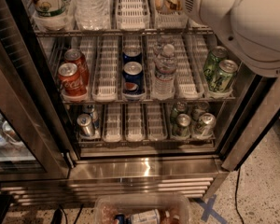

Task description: Pick orange can from top shelf of fridge

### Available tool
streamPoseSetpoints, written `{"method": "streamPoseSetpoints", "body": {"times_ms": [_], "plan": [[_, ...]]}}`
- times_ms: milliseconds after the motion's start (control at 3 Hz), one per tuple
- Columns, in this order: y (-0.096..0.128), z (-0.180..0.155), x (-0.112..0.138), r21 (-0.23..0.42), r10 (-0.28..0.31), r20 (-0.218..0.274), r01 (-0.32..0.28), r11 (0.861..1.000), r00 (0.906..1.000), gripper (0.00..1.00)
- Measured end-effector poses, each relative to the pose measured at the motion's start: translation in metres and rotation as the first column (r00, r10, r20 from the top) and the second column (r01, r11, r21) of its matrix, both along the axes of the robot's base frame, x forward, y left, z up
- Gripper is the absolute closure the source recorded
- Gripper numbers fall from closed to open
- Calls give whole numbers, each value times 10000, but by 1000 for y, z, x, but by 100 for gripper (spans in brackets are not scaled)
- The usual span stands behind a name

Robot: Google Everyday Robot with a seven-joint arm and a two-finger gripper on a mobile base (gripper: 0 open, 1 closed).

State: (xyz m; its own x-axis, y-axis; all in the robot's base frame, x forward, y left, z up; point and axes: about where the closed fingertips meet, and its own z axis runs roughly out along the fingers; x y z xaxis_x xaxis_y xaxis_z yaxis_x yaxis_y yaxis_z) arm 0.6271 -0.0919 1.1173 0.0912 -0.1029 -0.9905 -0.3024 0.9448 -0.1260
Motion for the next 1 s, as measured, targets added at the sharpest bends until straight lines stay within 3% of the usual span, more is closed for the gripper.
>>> {"method": "streamPoseSetpoints", "body": {"times_ms": [667, 1000], "plan": [[-44, 1, -61, -524, 140, -704, -177, 9985, 9974, 100], [-45, 25, -90, -533, 986, -956, -1040, 9931, 9905, 100]]}}
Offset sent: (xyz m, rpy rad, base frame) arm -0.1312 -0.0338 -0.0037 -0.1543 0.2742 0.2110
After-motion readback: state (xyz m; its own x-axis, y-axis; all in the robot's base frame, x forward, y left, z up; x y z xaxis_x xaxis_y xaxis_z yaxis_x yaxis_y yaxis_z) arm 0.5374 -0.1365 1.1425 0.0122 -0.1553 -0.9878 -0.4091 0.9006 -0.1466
